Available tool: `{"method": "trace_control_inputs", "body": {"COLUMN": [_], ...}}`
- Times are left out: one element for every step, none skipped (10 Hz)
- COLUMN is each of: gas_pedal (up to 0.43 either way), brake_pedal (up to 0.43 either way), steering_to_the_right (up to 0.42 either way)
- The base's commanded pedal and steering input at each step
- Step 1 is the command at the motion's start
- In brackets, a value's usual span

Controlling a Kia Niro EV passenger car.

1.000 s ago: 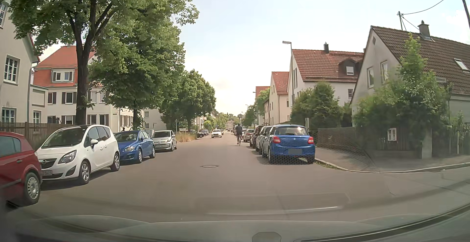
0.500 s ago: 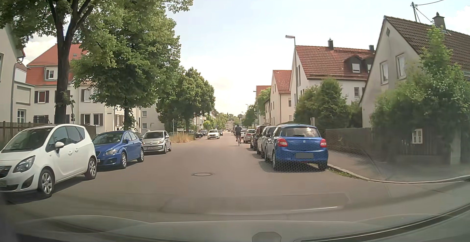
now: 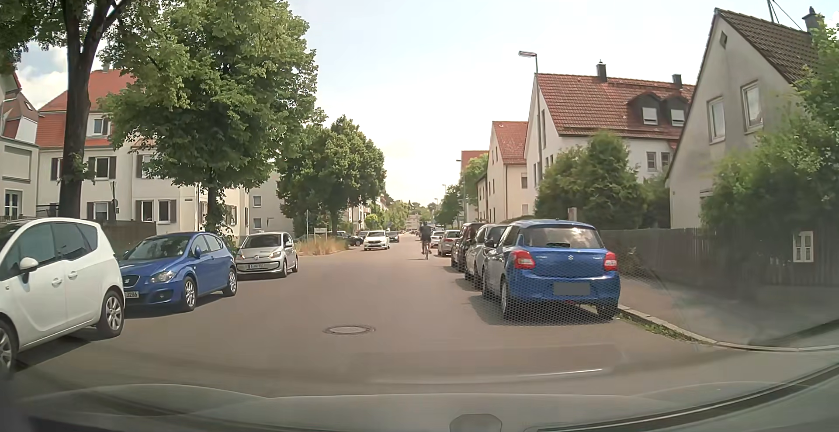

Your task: Follow the waypoints while adhering to traffic rules and regulations

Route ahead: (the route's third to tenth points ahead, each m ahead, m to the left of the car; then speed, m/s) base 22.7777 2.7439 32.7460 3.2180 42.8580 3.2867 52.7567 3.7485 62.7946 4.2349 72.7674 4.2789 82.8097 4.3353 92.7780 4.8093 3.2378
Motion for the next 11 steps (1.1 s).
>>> {"method": "trace_control_inputs", "body": {"gas_pedal": [0.000,0.000,0.000,0.000,0.000,0.000,0.000,0.000,0.000,0.000,0.000], "brake_pedal": [0.159,0.189,0.201,0.201,0.195,0.189,0.183,0.183,0.189,0.189,0.183], "steering_to_the_right": [-0.032,-0.037,-0.041,-0.045,-0.050,-0.060,-0.071,-0.079,-0.082,-0.082,-0.082]}}
